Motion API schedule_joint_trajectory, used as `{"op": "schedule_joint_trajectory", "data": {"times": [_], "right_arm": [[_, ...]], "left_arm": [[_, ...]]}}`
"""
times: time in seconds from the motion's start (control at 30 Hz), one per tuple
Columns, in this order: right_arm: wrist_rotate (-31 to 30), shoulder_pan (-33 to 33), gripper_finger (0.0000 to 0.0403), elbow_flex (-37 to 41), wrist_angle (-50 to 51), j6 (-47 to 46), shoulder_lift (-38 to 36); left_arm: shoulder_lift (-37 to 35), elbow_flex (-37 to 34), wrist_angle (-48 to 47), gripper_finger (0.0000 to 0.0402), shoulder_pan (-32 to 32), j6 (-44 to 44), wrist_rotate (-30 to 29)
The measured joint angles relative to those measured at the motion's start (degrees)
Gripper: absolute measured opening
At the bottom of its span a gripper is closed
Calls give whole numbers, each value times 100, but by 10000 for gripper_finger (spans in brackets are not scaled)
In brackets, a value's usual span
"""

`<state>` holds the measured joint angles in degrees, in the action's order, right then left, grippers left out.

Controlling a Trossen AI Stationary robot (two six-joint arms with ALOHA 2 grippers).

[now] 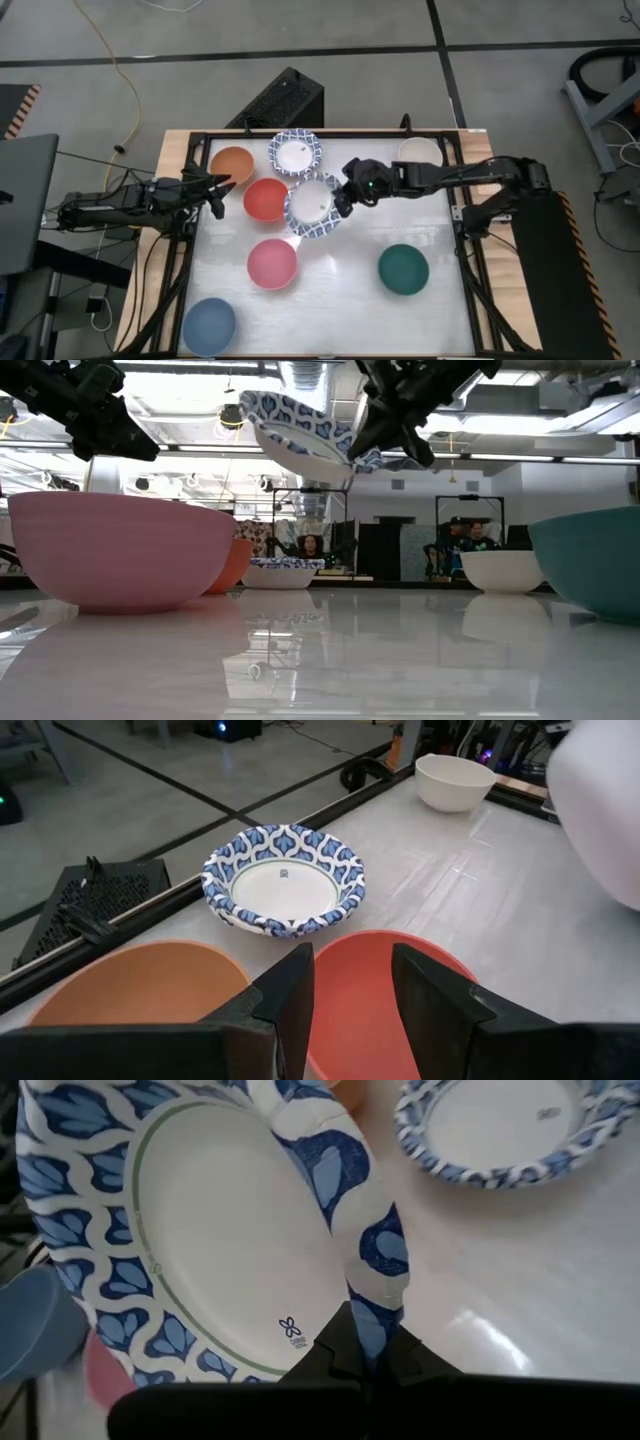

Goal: Nest bowls inside each other
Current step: Stack the white pattern bowl onto the stack of bowls

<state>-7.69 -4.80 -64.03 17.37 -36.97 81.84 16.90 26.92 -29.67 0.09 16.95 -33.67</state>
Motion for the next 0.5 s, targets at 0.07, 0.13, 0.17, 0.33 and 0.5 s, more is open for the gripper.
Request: {"op": "schedule_joint_trajectory", "data": {"times": [0.07,0.13,0.17,0.33,0.5], "right_arm": [[-112,-81,11,0,0,-2,2],[-216,-198,11,0,0,21,2],[-267,-262,11,0,-2,78,2],[-301,-668,11,0,-6,399,2],[-295,-1151,11,0,-12,581,2]], "left_arm": [[-1,0,0,126,0,0,0],[-1,0,1,126,-1,0,0],[-1,1,0,126,0,0,0],[0,0,0,126,-2,0,0],[-1,0,2,126,0,0,-1]]}}
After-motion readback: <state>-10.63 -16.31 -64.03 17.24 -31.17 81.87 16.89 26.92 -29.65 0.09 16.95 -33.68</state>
